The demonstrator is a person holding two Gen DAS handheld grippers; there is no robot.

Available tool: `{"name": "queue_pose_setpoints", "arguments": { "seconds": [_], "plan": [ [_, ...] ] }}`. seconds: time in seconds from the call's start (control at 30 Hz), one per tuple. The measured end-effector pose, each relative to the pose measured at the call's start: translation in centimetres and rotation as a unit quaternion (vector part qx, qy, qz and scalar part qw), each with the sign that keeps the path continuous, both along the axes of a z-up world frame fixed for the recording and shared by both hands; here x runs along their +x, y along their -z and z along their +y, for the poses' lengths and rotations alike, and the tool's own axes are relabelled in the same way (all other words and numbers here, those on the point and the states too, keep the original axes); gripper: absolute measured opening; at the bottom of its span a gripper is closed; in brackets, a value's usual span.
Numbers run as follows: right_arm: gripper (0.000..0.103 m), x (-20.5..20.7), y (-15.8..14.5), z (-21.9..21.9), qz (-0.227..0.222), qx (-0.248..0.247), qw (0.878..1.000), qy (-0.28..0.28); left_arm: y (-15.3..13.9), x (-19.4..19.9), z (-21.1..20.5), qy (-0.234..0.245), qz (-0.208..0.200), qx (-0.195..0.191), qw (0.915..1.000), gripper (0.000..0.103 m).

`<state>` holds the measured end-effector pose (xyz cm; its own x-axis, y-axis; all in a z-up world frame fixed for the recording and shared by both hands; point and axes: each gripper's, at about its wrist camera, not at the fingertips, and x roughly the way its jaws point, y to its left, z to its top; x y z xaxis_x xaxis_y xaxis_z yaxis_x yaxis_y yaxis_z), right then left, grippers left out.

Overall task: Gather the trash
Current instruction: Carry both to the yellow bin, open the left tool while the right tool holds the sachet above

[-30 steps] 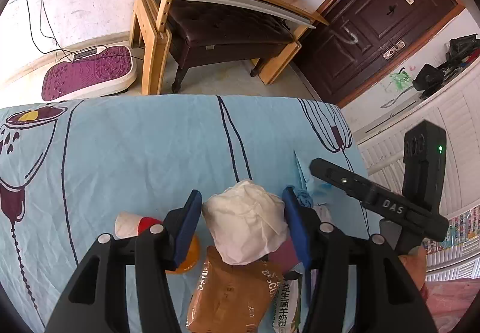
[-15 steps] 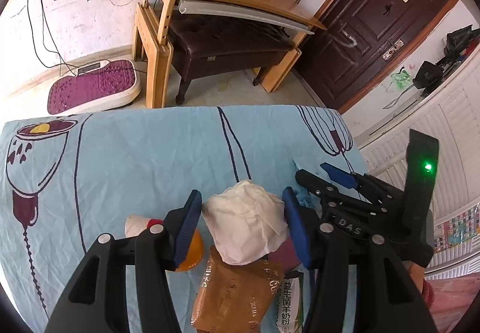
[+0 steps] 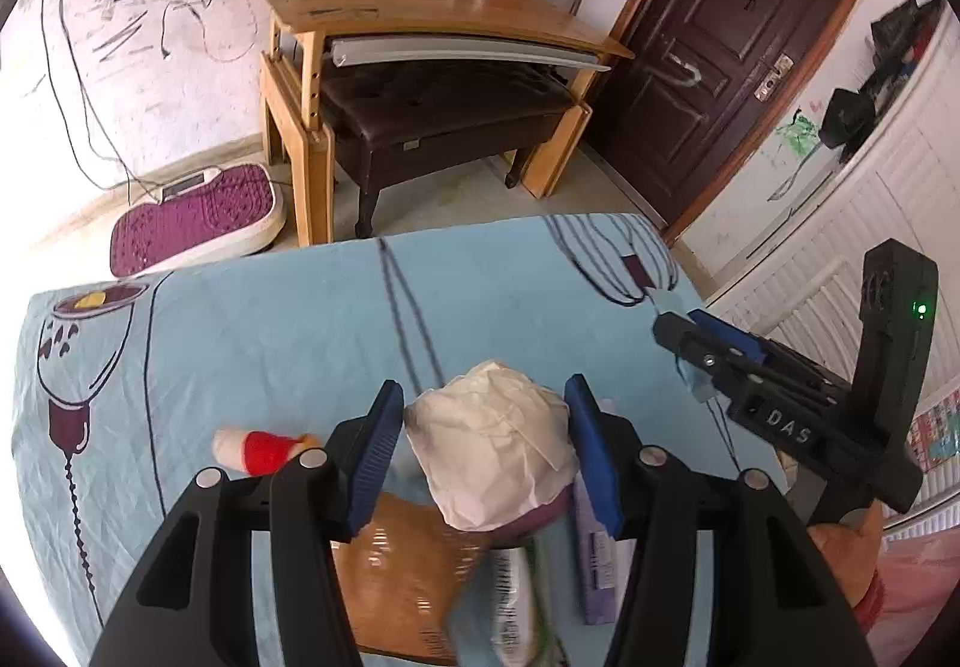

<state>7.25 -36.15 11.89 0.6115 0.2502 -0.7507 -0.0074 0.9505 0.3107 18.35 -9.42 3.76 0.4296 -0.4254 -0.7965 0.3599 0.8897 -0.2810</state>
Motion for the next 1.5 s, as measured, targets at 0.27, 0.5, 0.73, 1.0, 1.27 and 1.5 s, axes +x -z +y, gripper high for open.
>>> {"name": "queue_pose_setpoints", "arguments": {
  "seconds": [0.27, 0.5, 0.73, 1.0, 1.27, 1.5],
  "plan": [
    [0.05, -3.9, -0.7, -7.1, -0.026, 0.014, 0.998, 0.054, -1.3, -1.6, -6.0, 0.034, -0.013, 0.022, 0.9991, 0.051],
    [0.05, -7.5, -0.2, -13.7, -0.031, 0.019, 0.993, 0.112, -1.6, -3.8, -13.7, 0.096, -0.009, 0.036, 0.9947, 0.051],
    [0.05, -11.4, 1.5, -20.0, -0.027, 0.034, 0.984, 0.172, -1.2, -6.6, -21.9, 0.172, 0.009, 0.039, 0.9843, 0.051],
    [0.05, -14.0, 4.9, -23.5, 0.009, 0.044, 0.978, 0.205, 1.7, -8.9, -29.3, 0.227, 0.05, 0.041, 0.9717, 0.051],
    [0.05, -15.4, 8.0, -25.1, 0.034, 0.058, 0.973, 0.22, 3.9, -10.5, -33.6, 0.259, 0.076, 0.042, 0.962, 0.051],
    [0.05, -15.9, 9.2, -26.1, 0.049, 0.074, 0.969, 0.23, 4.4, -10.8, -35.2, 0.272, 0.09, 0.044, 0.9571, 0.067]
  ]
}}
